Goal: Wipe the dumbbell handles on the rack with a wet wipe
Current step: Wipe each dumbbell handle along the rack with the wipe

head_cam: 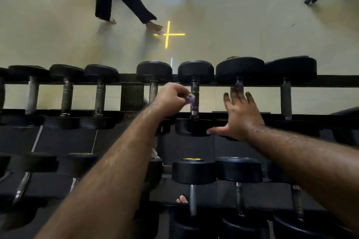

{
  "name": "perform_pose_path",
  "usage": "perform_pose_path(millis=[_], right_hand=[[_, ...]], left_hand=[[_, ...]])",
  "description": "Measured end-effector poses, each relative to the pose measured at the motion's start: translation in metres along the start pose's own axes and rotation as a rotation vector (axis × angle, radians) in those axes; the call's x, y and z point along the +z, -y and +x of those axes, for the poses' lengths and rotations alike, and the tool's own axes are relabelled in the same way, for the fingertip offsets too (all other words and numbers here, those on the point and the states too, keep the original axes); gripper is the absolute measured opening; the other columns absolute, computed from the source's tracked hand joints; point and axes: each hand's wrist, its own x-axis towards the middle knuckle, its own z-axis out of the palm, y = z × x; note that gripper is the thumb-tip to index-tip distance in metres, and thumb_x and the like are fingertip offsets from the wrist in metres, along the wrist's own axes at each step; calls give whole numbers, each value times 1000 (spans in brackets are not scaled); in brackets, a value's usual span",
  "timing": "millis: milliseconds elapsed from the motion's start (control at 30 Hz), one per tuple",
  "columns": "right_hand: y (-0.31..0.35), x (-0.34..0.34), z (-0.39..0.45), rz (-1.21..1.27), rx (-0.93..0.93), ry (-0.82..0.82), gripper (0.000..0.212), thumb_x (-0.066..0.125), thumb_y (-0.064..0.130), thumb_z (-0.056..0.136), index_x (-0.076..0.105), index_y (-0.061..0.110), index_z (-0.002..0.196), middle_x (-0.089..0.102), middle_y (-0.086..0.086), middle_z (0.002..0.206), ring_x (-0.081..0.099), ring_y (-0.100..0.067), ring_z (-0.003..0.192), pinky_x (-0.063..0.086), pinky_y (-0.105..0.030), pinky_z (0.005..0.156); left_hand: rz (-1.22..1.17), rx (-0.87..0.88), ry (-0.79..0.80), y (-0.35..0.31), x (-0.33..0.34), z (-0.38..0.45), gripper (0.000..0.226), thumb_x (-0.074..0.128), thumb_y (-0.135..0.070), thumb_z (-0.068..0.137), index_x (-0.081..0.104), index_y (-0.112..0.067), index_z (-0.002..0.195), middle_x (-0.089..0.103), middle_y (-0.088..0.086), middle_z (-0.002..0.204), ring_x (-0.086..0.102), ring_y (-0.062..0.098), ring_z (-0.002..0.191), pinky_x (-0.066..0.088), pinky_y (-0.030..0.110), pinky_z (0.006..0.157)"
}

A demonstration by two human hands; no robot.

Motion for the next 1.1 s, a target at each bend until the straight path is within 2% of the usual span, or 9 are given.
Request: perform_pose_path(millis=[100,167,233,367,500,700,867,1000,1100], right_hand=[[33,-8,1,-112,-304,-19,148,38,113,61,24,12,169,28,-13,175,28,-33,160,22,-50,131],[78,-16,10,-23,-351,18,129,55,105,63,45,17,156,59,-6,151,57,-30,133,50,-45,112],[125,-25,25,48,-291,99,99,70,95,63,66,21,129,71,-2,119,64,-27,107,59,-42,92],[169,-13,42,-174,-137,330,63,86,64,72,69,23,117,65,-6,109,51,-32,119,47,-60,103],[168,14,37,-241,-135,106,27,66,30,91,72,18,114,72,-8,112,53,-33,119,35,-61,109],[137,24,29,-46,-214,-61,36,74,48,77,72,23,102,75,-2,102,56,-27,117,37,-48,106],[108,59,30,318,-339,-284,53,81,43,54,76,15,100,74,3,80,59,-30,92,46,-40,87],[88,60,32,277,-485,-233,66,82,49,61,74,14,117,78,2,96,61,-31,100,52,-47,92],[72,29,26,57,-502,-90,85,67,81,72,67,21,132,77,1,119,62,-30,117,51,-49,104]], left_hand=[[-180,-2,-350,15,-19,-12,14,79,-34,93,82,-23,102,78,-10,87,74,6,89,63,35,87],[-254,-8,-482,23,-27,-19,17,79,-35,94,81,-22,104,79,-11,89,74,7,91,64,38,87],[-303,-16,-555,26,-30,-26,18,79,-33,94,81,-20,105,79,-10,91,75,7,92,64,38,87],[-253,12,-569,34,-30,-37,13,79,-27,94,82,-21,105,79,-11,91,74,6,91,63,32,86],[-205,29,-551,39,-27,-46,11,77,-25,96,82,-22,105,76,-14,90,72,2,89,58,19,80],[-287,62,-563,41,-23,-40,5,78,-27,94,81,-24,97,76,-13,80,71,2,77,57,23,70],[-306,109,-609,32,-11,-23,8,76,-23,95,82,-20,100,76,-12,83,69,2,78,55,20,72],[-209,164,-584,25,-4,-16,9,75,-21,96,82,-21,101,76,-15,87,71,2,83,57,21,75],[-106,215,-561,25,-1,-10,12,73,-17,96,81,-20,104,76,-14,93,71,4,89,61,24,81]])
